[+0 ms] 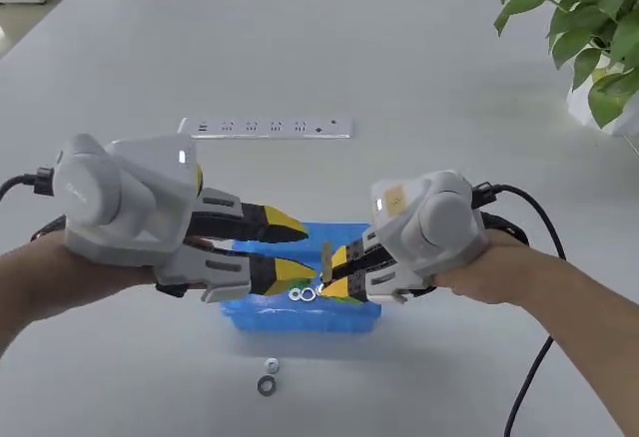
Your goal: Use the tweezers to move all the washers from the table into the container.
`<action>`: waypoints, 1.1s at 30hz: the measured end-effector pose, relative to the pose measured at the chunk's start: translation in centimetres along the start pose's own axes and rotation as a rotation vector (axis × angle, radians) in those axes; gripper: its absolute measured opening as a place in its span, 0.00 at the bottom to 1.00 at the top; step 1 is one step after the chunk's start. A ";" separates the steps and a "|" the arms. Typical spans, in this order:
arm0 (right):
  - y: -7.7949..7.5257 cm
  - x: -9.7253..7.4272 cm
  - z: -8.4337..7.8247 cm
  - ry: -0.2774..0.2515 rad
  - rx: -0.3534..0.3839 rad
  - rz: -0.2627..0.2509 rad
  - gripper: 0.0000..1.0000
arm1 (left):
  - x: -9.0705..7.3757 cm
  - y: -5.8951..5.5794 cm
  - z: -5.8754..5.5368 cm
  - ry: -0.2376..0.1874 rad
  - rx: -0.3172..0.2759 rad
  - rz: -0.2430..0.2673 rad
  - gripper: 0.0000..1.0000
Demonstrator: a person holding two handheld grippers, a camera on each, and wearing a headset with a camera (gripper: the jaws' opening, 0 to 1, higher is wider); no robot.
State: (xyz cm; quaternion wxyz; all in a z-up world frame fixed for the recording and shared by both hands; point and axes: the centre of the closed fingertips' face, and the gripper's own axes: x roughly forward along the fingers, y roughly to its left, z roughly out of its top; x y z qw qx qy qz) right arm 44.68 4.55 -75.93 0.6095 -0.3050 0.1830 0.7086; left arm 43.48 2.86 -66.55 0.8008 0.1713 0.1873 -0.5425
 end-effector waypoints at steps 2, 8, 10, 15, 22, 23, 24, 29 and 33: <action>0.0 0.1 -0.1 0.001 0.001 0.005 0.09 | 0.4 0.2 -0.1 0.010 0.013 -0.004 0.23; 0.0 0.4 -0.6 0.012 0.001 0.017 0.09 | 1.3 0.5 -0.4 0.028 0.040 -0.033 0.18; 0.0 0.5 -0.7 0.015 0.002 0.019 0.09 | 1.6 0.7 -0.6 0.036 0.046 -0.038 0.17; 0.1 0.6 -0.9 0.018 0.007 0.026 0.09 | 1.9 0.5 -0.8 0.041 0.060 -0.065 0.10; 0.1 0.8 -1.3 0.030 0.008 0.034 0.09 | 2.3 0.8 -1.1 0.051 0.087 -0.074 0.06; 0.1 0.9 -1.3 0.033 0.008 0.036 0.09 | 2.3 0.8 -1.1 0.053 0.085 -0.077 0.06; 0.1 0.9 -1.4 0.035 0.008 0.036 0.09 | 2.4 0.8 -1.2 0.053 0.087 -0.078 0.06; 0.1 0.9 -1.5 0.034 0.012 0.035 0.09 | 2.5 0.8 -1.2 0.052 0.086 -0.082 0.05; 0.1 0.9 -1.5 0.037 0.011 0.032 0.10 | 2.5 0.8 -1.2 0.055 0.091 -0.085 0.05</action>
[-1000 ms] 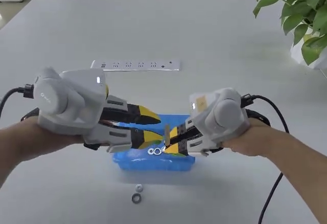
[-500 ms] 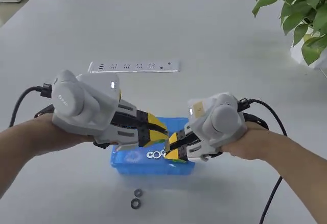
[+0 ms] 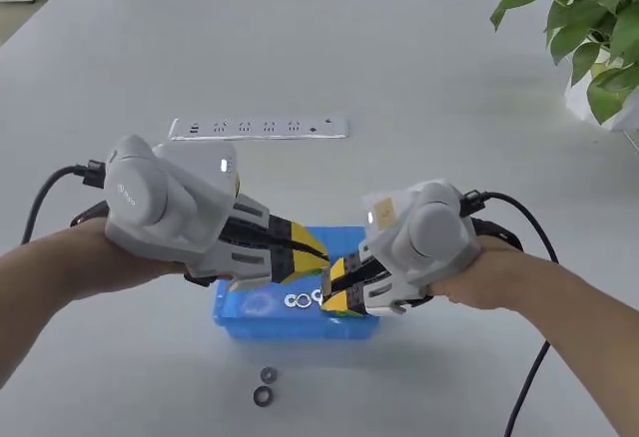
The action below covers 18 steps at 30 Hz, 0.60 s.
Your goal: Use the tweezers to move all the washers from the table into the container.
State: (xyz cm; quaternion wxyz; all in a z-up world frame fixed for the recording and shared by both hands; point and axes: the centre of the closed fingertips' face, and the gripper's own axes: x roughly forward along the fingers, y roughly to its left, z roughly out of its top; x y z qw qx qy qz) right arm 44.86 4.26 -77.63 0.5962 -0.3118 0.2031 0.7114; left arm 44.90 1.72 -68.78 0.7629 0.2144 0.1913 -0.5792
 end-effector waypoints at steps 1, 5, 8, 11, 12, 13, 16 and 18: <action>0.0 0.0 0.0 0.001 0.000 -0.001 0.11 | 0.0 0.0 0.0 0.001 0.003 0.000 0.05; 0.1 -0.1 0.1 -0.001 0.004 0.001 0.12 | 0.0 -0.1 0.0 0.003 0.010 -0.002 0.05; -0.1 -0.3 0.4 -0.014 0.011 -0.006 0.12 | 0.0 0.0 0.0 0.005 0.015 0.002 0.05; -0.2 -0.5 0.6 -0.022 0.015 -0.009 0.13 | -0.1 0.1 0.0 0.007 0.019 0.008 0.05; -0.1 -0.5 0.6 -0.022 0.014 -0.010 0.13 | -0.1 0.1 0.0 0.008 0.022 0.010 0.05; -0.2 -0.5 0.6 -0.022 0.015 -0.011 0.14 | -0.1 0.1 0.1 0.006 0.020 0.009 0.05; -0.1 -0.6 0.6 -0.019 0.014 -0.015 0.15 | -0.3 0.1 0.2 0.002 0.019 0.012 0.05; -0.1 -0.7 0.6 -0.015 0.013 -0.019 0.16 | -0.3 0.1 0.3 0.001 0.020 0.014 0.05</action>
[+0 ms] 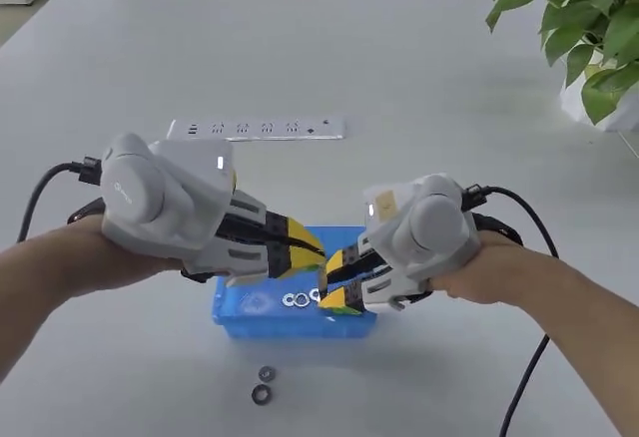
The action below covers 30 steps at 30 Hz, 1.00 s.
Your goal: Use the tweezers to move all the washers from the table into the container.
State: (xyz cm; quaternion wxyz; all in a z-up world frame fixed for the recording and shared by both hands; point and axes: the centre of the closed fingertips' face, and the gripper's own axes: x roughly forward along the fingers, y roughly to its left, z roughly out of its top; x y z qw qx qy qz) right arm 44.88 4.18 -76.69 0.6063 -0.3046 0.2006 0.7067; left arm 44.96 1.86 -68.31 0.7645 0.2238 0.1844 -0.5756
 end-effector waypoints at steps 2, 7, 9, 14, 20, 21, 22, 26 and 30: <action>0.0 -0.1 0.1 0.000 0.003 -0.006 0.17 | -0.1 0.0 0.1 -0.002 -0.003 -0.001 0.05; -0.1 -0.8 0.1 0.001 0.012 -0.023 0.19 | -0.3 -0.1 0.3 -0.003 -0.001 -0.001 0.05; -0.1 -1.1 0.1 0.000 0.019 -0.030 0.21 | -0.5 -0.1 0.5 -0.004 0.000 0.000 0.05; 0.1 -1.9 0.3 -0.003 0.030 -0.048 0.23 | -1.0 -0.3 1.2 -0.013 -0.002 -0.002 0.05; 0.5 -3.1 0.4 -0.001 0.046 -0.080 0.28 | -1.6 -0.8 2.0 -0.013 0.006 -0.004 0.05; 0.6 -3.3 0.4 -0.002 0.049 -0.086 0.29 | -1.8 -0.8 2.1 -0.012 0.010 -0.001 0.05; 0.6 -3.4 0.3 -0.002 0.052 -0.090 0.29 | -1.9 -0.9 2.3 -0.013 0.010 0.000 0.05; 1.0 -4.3 0.2 0.002 0.067 -0.111 0.33 | -2.5 -1.1 2.8 -0.016 0.016 0.007 0.05; 1.4 -4.9 -0.1 0.010 0.085 -0.134 0.38 | -3.2 -1.4 3.0 -0.011 0.019 0.014 0.05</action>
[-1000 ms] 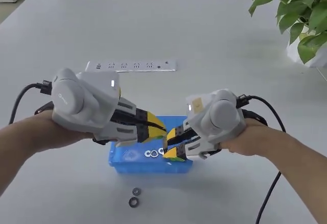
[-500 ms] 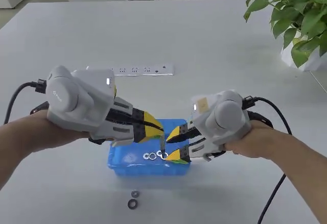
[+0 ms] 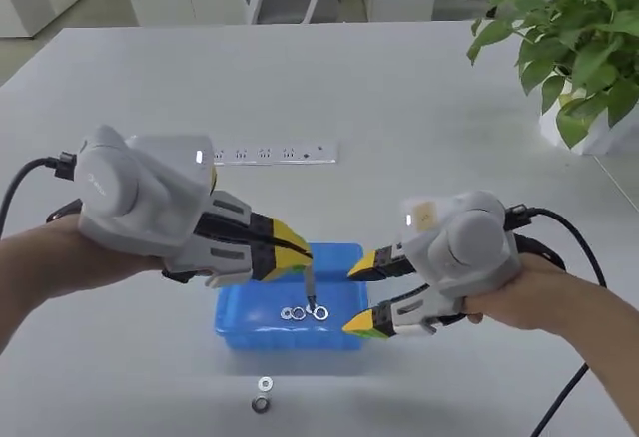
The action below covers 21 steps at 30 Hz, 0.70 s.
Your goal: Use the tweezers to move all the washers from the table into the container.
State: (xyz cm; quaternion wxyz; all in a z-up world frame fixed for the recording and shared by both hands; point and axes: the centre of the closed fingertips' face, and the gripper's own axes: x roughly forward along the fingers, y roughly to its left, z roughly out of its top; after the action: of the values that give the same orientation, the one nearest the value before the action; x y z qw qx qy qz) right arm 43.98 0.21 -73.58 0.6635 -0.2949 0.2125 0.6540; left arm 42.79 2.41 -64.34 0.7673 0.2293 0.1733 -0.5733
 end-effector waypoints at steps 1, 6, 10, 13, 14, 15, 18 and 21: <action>0.1 -0.3 -0.1 0.003 0.007 -0.007 0.39 | -0.1 -0.1 0.0 0.003 0.001 0.001 0.05; 0.6 -1.2 -0.3 0.008 0.034 -0.035 0.46 | -0.9 -0.8 0.1 0.009 0.003 0.001 0.05; 0.7 -1.8 -0.3 0.008 0.067 -0.069 0.55 | -1.6 -1.2 0.2 0.006 -0.001 0.007 0.05; 1.0 -2.2 -0.2 -0.001 0.083 -0.084 0.60 | -2.1 -1.5 0.1 0.008 -0.001 0.011 0.05; 1.1 -2.3 -0.2 -0.002 0.087 -0.087 0.61 | -2.2 -1.6 0.1 0.007 -0.002 0.011 0.05; 1.2 -2.5 -0.2 -0.005 0.092 -0.091 0.63 | -2.4 -1.8 0.1 0.006 -0.004 0.011 0.05; 1.6 -2.8 -0.2 -0.010 0.107 -0.104 0.67 | -2.9 -2.2 -0.1 0.009 -0.011 0.015 0.05; 2.0 -3.1 -0.1 -0.022 0.128 -0.113 0.71 | -3.3 -2.6 -0.3 0.010 -0.017 0.019 0.05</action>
State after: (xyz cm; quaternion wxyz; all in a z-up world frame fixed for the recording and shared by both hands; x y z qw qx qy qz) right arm 41.82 -2.21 -71.84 0.7190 -0.2565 0.2296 0.6038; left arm 39.39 4.61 -63.29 0.7737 0.2273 0.1796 -0.5635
